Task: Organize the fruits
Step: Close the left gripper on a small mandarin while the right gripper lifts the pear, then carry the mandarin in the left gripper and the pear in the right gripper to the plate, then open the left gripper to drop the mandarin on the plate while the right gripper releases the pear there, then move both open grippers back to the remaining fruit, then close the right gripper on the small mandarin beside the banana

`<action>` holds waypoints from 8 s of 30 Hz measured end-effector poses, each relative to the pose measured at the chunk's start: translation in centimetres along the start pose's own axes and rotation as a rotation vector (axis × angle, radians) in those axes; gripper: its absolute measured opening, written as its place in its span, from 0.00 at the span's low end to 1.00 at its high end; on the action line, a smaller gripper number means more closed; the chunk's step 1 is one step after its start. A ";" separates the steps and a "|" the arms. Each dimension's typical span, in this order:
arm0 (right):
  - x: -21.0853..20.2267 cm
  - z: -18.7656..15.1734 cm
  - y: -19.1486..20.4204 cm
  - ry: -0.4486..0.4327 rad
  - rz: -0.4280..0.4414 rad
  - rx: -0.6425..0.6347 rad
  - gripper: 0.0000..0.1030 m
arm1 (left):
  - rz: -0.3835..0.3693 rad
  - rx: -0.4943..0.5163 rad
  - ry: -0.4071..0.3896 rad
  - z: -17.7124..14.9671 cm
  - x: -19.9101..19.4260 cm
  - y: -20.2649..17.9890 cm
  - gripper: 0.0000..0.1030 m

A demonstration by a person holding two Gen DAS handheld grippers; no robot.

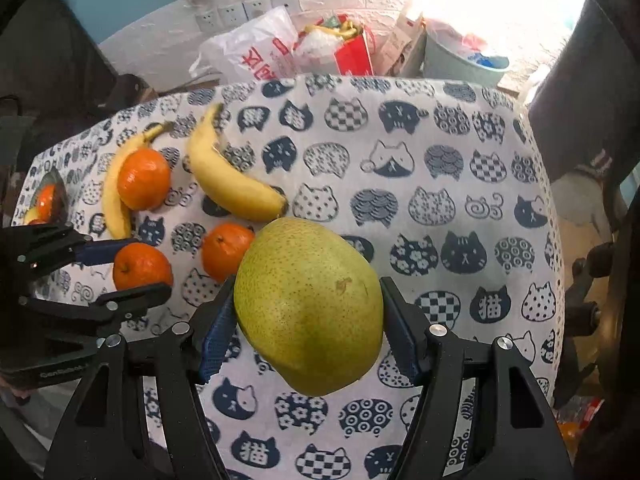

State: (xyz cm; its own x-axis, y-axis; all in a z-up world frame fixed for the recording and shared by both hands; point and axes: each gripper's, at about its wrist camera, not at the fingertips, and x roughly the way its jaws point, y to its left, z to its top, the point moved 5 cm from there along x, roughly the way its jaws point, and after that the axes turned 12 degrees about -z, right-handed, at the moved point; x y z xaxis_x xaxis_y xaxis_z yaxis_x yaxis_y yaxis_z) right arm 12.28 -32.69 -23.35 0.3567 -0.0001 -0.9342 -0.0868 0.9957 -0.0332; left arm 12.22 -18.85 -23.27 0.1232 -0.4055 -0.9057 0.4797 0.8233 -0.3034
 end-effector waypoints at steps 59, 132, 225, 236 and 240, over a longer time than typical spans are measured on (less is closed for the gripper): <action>-10.6 6.5 22.2 -0.199 0.208 -0.249 0.65 | 0.116 -0.330 -0.369 -12.1 -20.8 14.6 0.46; -6.9 7.3 38.4 -0.136 0.247 -0.407 0.78 | 0.239 -0.592 -0.345 -21.8 -21.9 27.1 0.71; 6.4 1.7 6.9 0.118 0.010 -0.061 0.70 | 0.081 -0.162 -0.062 -0.2 -3.5 9.5 0.78; 6.3 1.9 6.9 0.094 0.039 -0.054 0.46 | 0.069 -0.165 -0.060 1.7 -1.7 9.7 0.78; 4.6 2.9 6.4 0.043 0.040 -0.034 0.46 | 0.058 -0.173 -0.052 2.4 -0.8 9.7 0.78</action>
State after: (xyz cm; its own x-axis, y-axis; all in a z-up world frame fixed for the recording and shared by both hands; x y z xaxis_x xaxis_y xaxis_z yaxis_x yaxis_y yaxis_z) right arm 16.04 -26.10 -26.83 0.3124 0.0345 -0.9493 -0.1316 0.9913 -0.0073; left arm 18.86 -11.48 -24.79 0.1936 -0.3714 -0.9081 0.3145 0.9002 -0.3011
